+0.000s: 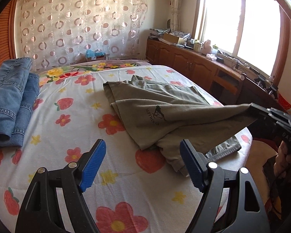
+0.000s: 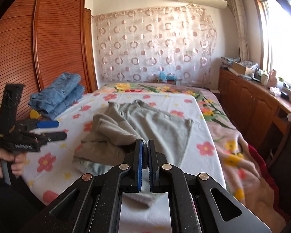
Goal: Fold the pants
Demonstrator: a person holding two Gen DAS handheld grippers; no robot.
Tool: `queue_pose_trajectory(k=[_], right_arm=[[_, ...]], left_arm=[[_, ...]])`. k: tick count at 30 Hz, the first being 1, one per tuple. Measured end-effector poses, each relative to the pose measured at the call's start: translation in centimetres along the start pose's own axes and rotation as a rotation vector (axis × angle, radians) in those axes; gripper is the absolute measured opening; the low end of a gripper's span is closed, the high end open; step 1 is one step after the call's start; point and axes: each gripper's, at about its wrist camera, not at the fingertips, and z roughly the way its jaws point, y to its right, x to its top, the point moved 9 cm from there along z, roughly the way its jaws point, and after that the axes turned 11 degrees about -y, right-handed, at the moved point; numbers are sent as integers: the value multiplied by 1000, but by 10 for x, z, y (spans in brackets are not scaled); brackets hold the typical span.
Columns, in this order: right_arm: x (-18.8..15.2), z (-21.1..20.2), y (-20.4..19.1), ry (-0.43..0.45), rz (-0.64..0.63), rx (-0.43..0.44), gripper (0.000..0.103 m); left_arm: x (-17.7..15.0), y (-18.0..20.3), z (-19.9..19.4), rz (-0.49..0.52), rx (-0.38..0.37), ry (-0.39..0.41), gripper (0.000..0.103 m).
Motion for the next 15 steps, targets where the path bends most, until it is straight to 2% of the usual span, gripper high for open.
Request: queue_pose_trajectory(k=[4,9,15], right_arm=[[-19,2,7,-38,27,-18,5],[-43,16,14,-128,58,-25,5],[-44,18,13,-171,80,-17,5]], left_arm=[[1,2,-1,4,-2,8,79],[-1,3,1,5,3,3,79],[-4,3,6,0,8,-14,79]])
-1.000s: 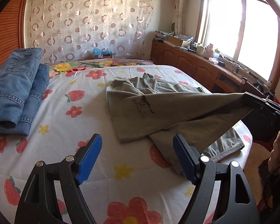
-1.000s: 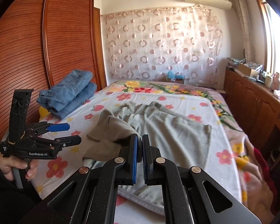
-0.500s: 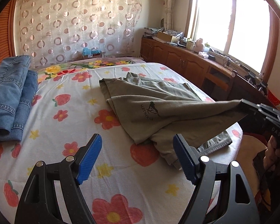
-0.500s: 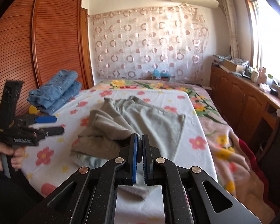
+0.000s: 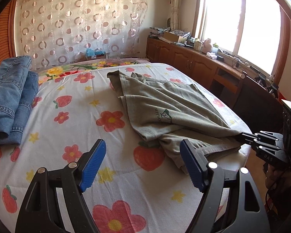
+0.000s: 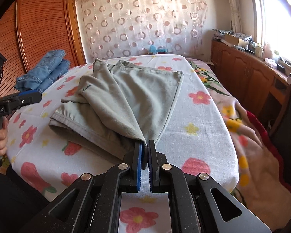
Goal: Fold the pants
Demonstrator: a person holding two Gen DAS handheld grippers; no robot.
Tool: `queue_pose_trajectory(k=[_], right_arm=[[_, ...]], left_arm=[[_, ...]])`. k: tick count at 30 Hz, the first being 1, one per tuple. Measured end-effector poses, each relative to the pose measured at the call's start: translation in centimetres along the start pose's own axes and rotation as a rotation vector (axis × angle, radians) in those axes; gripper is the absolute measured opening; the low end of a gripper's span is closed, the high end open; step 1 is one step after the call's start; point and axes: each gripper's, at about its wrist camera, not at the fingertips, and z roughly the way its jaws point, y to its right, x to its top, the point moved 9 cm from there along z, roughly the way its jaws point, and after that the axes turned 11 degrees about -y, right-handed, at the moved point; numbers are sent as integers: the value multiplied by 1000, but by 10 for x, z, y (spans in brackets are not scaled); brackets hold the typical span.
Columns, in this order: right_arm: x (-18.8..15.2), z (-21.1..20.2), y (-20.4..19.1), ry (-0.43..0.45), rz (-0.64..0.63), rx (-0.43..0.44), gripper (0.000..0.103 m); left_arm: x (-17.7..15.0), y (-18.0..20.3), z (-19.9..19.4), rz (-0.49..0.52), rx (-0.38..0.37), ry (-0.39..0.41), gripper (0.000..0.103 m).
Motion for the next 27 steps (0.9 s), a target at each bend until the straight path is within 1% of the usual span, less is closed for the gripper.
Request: queue_pose_trajectory(k=[4,6,8,9,10,11,14,17,19,22,27], right_arm=[[5,-9,5,-2,4,12,5],[4,-12,6,4,5,13,13],[6,-14,6,17,6,13,29],[8,-16,6,27,5,12,32],[10,-19,6,38,6,3,39],[13,-23,7,50,7,-5,40],[21,-30,1,69,-16,10,40],[33,-26,-12,86,-58,15,40],[41,-19,-22,99,-82,38,40],[52,-6,-40,97,-108,84,40],[66,20,-67,69,-160,161,40]], left_arm=[[0,-1,-1,-3,5,3,79],[0,-3,-3,-9,8,10,79],[1,-5,-5,-14,14,17,79],[2,-7,-7,-18,21,25,79],[3,-8,-9,-21,25,31,79],[4,-10,-10,-25,30,37,79],[7,-19,-16,-35,50,56,79],[10,-30,-22,-48,75,72,79],[12,-39,-26,-59,90,82,79],[15,-48,-32,-67,108,95,79],[18,-63,-41,-83,131,118,79]])
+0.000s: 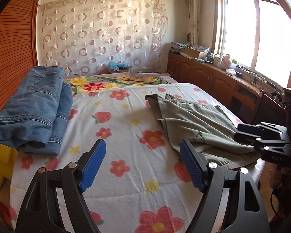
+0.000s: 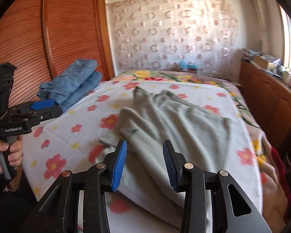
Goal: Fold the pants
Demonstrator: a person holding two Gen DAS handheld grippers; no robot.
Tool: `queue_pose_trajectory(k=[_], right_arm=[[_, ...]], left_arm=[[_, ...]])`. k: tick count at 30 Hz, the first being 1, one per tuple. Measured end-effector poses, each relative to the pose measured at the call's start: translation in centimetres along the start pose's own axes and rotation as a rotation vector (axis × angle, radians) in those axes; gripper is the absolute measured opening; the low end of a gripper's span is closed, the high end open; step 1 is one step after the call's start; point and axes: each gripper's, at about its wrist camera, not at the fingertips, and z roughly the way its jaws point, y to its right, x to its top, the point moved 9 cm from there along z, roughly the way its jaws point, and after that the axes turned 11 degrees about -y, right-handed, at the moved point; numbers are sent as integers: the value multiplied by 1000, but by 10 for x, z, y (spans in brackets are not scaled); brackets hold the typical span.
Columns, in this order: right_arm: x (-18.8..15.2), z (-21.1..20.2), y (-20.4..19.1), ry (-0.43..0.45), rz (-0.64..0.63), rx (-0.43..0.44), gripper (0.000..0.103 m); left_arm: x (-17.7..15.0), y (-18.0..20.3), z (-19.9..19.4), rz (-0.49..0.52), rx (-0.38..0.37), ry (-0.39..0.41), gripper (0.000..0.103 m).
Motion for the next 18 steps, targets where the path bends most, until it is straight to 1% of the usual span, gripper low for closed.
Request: queue_pose_trajectory(k=[7,11,14,18], right_arm=[[17,44,-17,-76,-53,68,40],[17,65,-31,-138,-101,106,40],[17,78,-37,-173,-144,95,40],[22,96,-41,-212,-163,74,40]], left_arm=[[3,-15,-1,-27,15,11,79],[2,-18,-3,-27,20,15,79],[2,-20,-3,-30,21,15,79],[2,-21,-3,-34,20,13,79]])
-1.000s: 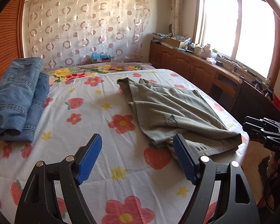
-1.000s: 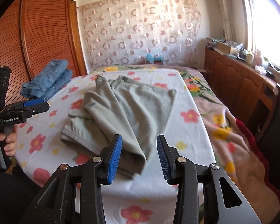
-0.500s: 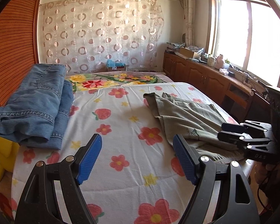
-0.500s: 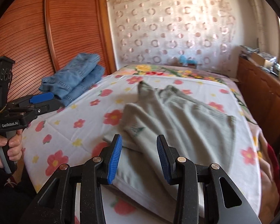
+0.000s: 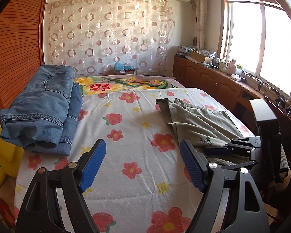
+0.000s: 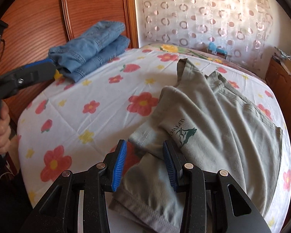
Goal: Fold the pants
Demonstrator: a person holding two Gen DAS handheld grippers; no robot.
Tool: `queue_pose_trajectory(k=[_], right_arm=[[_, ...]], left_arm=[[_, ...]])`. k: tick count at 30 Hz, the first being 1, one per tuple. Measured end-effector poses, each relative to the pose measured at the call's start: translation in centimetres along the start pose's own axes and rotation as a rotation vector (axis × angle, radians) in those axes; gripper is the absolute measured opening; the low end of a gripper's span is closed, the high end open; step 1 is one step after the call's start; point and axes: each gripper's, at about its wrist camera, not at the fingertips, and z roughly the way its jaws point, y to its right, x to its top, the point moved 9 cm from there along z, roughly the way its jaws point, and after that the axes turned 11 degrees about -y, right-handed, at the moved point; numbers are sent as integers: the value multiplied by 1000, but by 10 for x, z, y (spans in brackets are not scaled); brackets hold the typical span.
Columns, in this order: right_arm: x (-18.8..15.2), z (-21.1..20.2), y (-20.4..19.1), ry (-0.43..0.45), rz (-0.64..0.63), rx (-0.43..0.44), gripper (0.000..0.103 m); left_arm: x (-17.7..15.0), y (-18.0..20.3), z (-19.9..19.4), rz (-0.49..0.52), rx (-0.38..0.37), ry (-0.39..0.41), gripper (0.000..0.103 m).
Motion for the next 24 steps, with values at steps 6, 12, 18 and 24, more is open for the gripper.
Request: queue_pose_trajectory(k=[6,12,18,24], right_arm=[[13,11,-9,-27,-46,-50,39],[21,11,-14,-8,-78,-51,5],[29,-11,7,56,-38,-56,4],[33,-28,50,89,17,-126,4]], left_arm=[[-1,0,1,-3,-3,-6,79],[-5,2,2,0,-10,-10,79],[-10,9,8,7,-25,-35,79],[-18,24,17,41,-47,-68,79]])
